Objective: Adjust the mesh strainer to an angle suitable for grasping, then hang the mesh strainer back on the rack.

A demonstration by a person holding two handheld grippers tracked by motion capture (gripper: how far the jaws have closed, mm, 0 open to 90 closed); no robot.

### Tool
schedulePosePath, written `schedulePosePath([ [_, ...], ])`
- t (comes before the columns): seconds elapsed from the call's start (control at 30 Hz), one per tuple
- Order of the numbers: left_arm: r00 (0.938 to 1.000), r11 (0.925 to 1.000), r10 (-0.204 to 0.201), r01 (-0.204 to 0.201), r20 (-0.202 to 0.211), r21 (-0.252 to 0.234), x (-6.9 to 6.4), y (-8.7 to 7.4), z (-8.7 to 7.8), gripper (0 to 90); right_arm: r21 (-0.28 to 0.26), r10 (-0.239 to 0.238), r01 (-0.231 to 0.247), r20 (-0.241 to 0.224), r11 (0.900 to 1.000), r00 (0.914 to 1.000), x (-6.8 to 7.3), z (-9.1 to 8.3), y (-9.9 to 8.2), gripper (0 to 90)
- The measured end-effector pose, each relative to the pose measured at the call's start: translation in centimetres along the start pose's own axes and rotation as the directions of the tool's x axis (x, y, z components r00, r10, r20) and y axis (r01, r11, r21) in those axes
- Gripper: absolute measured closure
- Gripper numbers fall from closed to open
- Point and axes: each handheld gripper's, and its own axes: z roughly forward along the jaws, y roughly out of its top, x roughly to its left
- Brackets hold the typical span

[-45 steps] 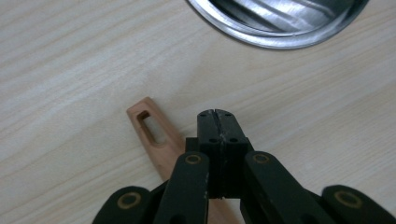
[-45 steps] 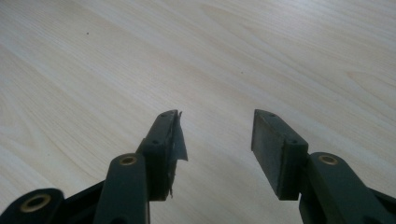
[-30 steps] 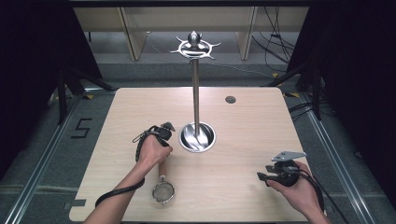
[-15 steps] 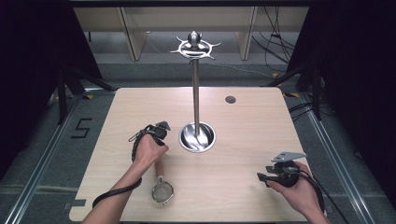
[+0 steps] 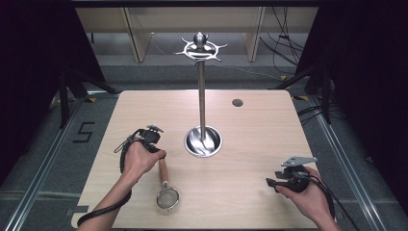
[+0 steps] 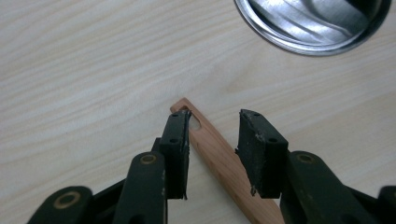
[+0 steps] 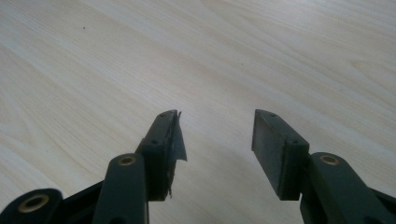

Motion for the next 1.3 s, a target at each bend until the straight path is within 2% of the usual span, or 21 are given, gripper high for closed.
schedulePosePath([
  [0.07,0.9999,0.9999,-0.009,0.009,-0.006,0.009,0.1,-0.5,-0.3,63.2,-0.023,-0.019,0.019,0.012,0.9995,0.9997,-0.1,0.2,-0.1,51.6],
  [0.1,0.9999,0.9995,-0.013,0.013,-0.002,0.029,0.0,-1.1,-0.6,60.9,-0.018,0.008,-0.008,0.005,0.9998,1.0000,0.2,0.1,0.1,51.5],
  [0.23,0.9990,0.9985,-0.024,0.022,0.038,0.051,0.0,-2.1,-0.9,58.4,0.009,0.003,-0.003,0.000,1.0000,1.0000,0.3,-0.1,0.2,51.4],
  [0.27,0.9969,0.9966,-0.041,0.035,0.068,0.075,-0.1,-2.6,-1.0,58.1,0.002,-0.012,0.012,0.001,0.9999,0.9999,0.3,0.0,0.3,51.4],
  [0.37,0.9962,0.9942,-0.053,0.046,0.068,0.097,-0.2,-3.1,-1.2,55.2,-0.001,-0.053,0.053,0.000,0.9986,0.9986,0.1,0.1,0.3,51.2],
  [0.4,0.9956,0.9942,-0.065,0.059,0.068,0.090,-0.2,-3.2,-1.2,54.1,-0.003,-0.035,0.035,0.000,0.9994,0.9994,0.2,0.1,0.2,51.1],
  [0.5,0.9950,0.9935,-0.075,0.069,0.066,0.090,-0.2,-3.4,-1.2,50.8,0.002,-0.042,0.042,0.000,0.9991,0.9991,0.1,0.1,0.2,50.9],
  [0.53,0.9942,0.9935,-0.085,0.080,0.065,0.081,-0.2,-3.4,-1.2,47.8,-0.023,-0.027,0.027,0.003,0.9994,0.9996,0.1,0.3,0.3,50.8],
  [0.6,0.9930,0.9929,-0.097,0.092,0.067,0.075,-0.3,-3.6,-1.2,45.7,0.012,-0.027,0.027,-0.003,0.9996,0.9996,0.1,0.0,0.4,50.7],
  [0.63,0.9927,0.9924,-0.103,0.099,0.062,0.073,-0.4,-3.8,-1.0,45.4,-0.027,-0.013,0.013,-0.003,0.9995,0.9999,0.3,0.3,0.3,50.7],
  [0.67,0.9929,0.9917,-0.103,0.097,0.060,0.083,-0.5,-3.8,-1.0,44.3,-0.022,-0.037,0.037,0.006,0.9991,0.9993,0.1,0.2,0.4,50.6],
  [0.73,0.9901,0.9895,-0.122,0.116,0.069,0.086,-0.5,-3.9,-0.8,43.3,-0.021,-0.004,0.005,0.005,0.9998,1.0000,0.4,0.1,0.4,50.5],
  [0.8,0.9894,0.9878,-0.128,0.121,0.068,0.097,-0.5,-3.9,-0.7,43.1,-0.020,-0.008,0.008,0.012,0.9998,0.9999,0.3,0.1,0.4,50.5],
  [0.83,0.9878,0.9855,-0.140,0.132,0.069,0.107,-0.6,-3.9,-0.5,43.0,0.007,-0.019,0.019,0.009,0.9998,0.9998,0.2,-0.1,0.5,50.5],
  [0.93,0.9869,0.9833,-0.143,0.133,0.076,0.125,-0.6,-3.9,-0.1,43.1,0.006,-0.016,0.016,0.011,0.9999,0.9998,0.1,0.0,0.4,50.5],
  [1.0,0.9875,0.9838,-0.140,0.130,0.072,0.123,-0.7,-3.9,0.1,43.1,-0.012,-0.048,0.048,0.015,0.9988,0.9987,-0.1,0.1,0.4,50.5],
  [1.1,0.9874,0.9831,-0.142,0.132,0.070,0.126,-0.9,-4.0,0.3,42.4,0.014,-0.014,0.014,-0.004,0.9998,0.9999,0.0,-0.2,0.5,50.5],
  [1.17,0.9889,0.9823,-0.135,0.126,0.061,0.139,-1.0,-4.0,0.6,41.5,0.013,-0.052,0.052,0.003,0.9985,0.9986,-0.2,-0.1,0.5,50.5],
  [1.23,0.9893,0.9824,-0.133,0.124,0.059,0.139,-0.9,-4.0,0.7,40.9,0.017,-0.031,0.031,-0.004,0.9994,0.9995,-0.1,-0.1,0.6,50.5],
  [1.27,0.9876,0.9801,-0.146,0.136,0.057,0.144,-0.9,-4.0,0.9,40.9,0.018,-0.053,0.053,0.006,0.9984,0.9986,-0.2,0.0,0.5,50.5],
  [1.3,0.9878,0.9793,-0.145,0.135,0.056,0.150,-1.0,-4.0,0.9,41.0,0.024,-0.007,0.007,-0.010,0.9997,0.9999,0.1,-0.1,0.5,50.5],
])
